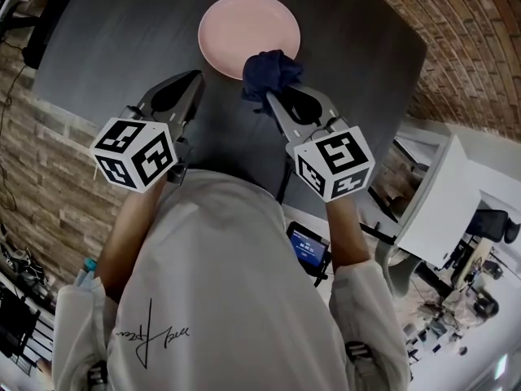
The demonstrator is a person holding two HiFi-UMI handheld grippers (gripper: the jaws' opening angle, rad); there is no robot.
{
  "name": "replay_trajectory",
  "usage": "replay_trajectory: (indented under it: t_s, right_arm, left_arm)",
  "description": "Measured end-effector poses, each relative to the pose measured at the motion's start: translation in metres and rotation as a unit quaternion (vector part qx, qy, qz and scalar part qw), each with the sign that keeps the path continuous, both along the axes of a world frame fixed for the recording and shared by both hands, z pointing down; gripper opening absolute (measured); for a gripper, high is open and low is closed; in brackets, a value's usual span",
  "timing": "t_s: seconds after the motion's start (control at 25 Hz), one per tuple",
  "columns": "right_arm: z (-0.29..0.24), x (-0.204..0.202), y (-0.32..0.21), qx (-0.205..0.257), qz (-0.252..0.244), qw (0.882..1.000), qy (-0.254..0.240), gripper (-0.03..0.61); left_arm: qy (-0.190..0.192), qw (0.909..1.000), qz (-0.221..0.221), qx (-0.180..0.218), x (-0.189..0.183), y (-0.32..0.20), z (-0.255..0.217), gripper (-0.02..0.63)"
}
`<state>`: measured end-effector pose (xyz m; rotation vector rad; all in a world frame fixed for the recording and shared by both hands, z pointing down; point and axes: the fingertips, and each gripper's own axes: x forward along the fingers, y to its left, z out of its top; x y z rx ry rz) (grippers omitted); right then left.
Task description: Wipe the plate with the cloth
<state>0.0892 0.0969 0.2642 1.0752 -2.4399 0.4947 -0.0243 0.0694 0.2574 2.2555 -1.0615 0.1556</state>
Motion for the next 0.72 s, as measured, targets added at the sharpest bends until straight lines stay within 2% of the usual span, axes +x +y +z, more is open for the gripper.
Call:
replay_trajectory:
  t_s: [0.72]
  right_arm:
    - [-0.0033,0.0007,0.0056,0.005,-0.001,1.000,0.000,0.060]
  left_arm:
    - [0.011,0.9999,0.003,0.005,-0.0001,0.0015,-0.0061,0.011]
